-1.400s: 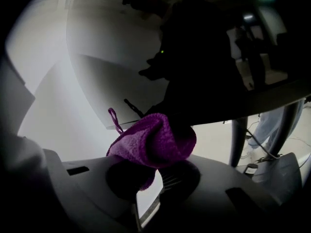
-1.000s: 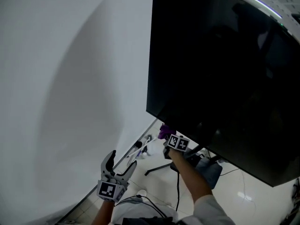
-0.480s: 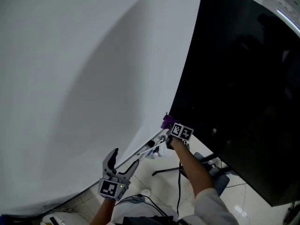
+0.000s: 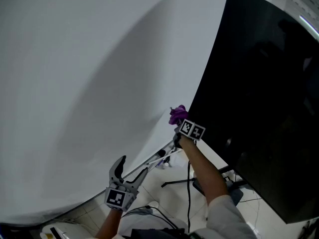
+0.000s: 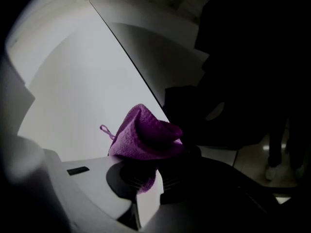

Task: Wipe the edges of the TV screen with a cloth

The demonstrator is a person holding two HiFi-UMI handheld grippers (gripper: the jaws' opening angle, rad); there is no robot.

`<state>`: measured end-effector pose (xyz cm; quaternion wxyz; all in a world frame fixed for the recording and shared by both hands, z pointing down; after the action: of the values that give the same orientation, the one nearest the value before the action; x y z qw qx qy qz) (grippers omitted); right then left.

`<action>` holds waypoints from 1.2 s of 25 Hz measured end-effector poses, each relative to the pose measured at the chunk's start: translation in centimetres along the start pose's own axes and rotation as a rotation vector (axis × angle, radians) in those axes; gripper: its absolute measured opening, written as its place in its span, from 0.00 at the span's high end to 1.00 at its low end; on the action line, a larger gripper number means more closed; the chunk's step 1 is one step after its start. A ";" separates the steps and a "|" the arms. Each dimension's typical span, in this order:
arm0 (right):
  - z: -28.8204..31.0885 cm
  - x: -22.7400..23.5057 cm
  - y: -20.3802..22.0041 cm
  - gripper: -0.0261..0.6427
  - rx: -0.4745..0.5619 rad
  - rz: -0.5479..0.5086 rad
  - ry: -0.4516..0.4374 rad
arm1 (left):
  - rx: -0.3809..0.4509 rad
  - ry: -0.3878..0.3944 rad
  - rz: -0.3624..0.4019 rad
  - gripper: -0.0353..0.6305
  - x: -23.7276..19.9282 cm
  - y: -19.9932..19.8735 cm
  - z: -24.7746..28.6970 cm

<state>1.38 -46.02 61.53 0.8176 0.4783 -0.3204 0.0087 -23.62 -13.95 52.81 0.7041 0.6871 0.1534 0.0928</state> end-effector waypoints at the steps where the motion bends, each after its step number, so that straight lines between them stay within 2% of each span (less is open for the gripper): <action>1: 0.0 -0.1 -0.8 0.88 0.023 0.008 -0.003 | 0.007 0.007 -0.002 0.39 0.1 -0.1 0.3; 6: -1.2 -1.8 -3.5 0.88 0.108 0.085 -0.015 | 0.043 0.050 -0.010 0.39 0.5 -0.3 1.0; 14: -4.0 -6.4 -10.5 0.88 0.215 0.089 -0.102 | 0.077 0.090 -0.024 0.39 1.5 -1.6 1.2; 23: -7.9 -13.7 -21.4 0.88 0.421 0.120 -0.199 | 0.121 0.094 -0.026 0.39 2.7 -2.2 1.4; 30: -11.3 -19.0 -26.7 0.88 0.585 0.158 -0.296 | 0.121 0.051 -0.025 0.39 2.3 -2.9 -1.1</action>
<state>0.66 -46.00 26.84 0.5870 0.6626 -0.4556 0.0939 -22.11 -12.21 49.67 0.6583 0.7238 0.1851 0.0918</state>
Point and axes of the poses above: the fingertips, and each gripper's own axes: z forward along the fingers, x to its right, y out of its underside, the point moved 10 cm from there along -z, backward along the fingers, and after that the axes turned 3 degrees about -y, right-handed, at the moved point
